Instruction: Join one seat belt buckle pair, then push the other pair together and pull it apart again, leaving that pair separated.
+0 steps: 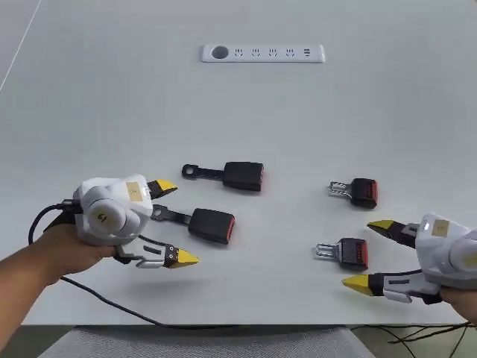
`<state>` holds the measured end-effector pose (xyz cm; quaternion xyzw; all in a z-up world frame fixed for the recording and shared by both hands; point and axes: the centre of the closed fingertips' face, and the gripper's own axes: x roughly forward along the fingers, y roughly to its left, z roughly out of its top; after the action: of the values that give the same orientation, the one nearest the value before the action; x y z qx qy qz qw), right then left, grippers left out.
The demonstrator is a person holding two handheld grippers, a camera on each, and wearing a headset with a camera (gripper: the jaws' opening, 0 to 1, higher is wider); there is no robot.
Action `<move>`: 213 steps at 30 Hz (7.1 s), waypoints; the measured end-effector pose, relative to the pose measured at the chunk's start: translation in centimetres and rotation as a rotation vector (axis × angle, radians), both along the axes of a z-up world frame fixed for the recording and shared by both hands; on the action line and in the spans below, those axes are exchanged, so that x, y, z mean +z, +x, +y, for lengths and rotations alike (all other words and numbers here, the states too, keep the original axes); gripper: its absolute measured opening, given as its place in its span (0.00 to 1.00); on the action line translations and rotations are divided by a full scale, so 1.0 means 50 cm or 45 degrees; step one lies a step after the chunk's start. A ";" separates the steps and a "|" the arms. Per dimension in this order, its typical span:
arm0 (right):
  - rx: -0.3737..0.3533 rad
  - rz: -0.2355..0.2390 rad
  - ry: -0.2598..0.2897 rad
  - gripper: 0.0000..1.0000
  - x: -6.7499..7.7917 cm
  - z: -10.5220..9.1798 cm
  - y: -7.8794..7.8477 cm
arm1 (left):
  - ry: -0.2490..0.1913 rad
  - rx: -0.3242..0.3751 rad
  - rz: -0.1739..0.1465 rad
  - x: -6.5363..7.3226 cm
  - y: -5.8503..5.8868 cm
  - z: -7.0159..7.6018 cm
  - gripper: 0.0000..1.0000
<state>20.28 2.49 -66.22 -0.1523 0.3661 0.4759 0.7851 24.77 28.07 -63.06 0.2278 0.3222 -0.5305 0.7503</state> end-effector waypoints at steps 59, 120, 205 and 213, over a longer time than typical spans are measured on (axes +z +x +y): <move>0.280 -0.026 0.066 0.33 -0.020 0.055 0.027 | 0.365 -0.349 0.066 -0.095 0.011 -0.029 0.34; 0.317 -0.065 0.082 0.32 -0.028 0.337 0.075 | 0.414 -0.368 0.070 -0.103 0.006 -0.030 0.33; 0.266 -0.111 0.226 0.33 -0.025 0.342 0.065 | 0.237 -0.492 0.070 -0.086 -0.003 -0.027 0.33; 0.210 -0.133 0.179 0.57 -0.017 0.333 0.075 | 0.200 -0.417 0.173 -0.082 -0.017 -0.033 0.45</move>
<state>24.05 19.15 -67.06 -0.1510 0.2767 0.5547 0.7700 23.91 26.41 -67.16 0.2988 0.3712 -0.6327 0.6105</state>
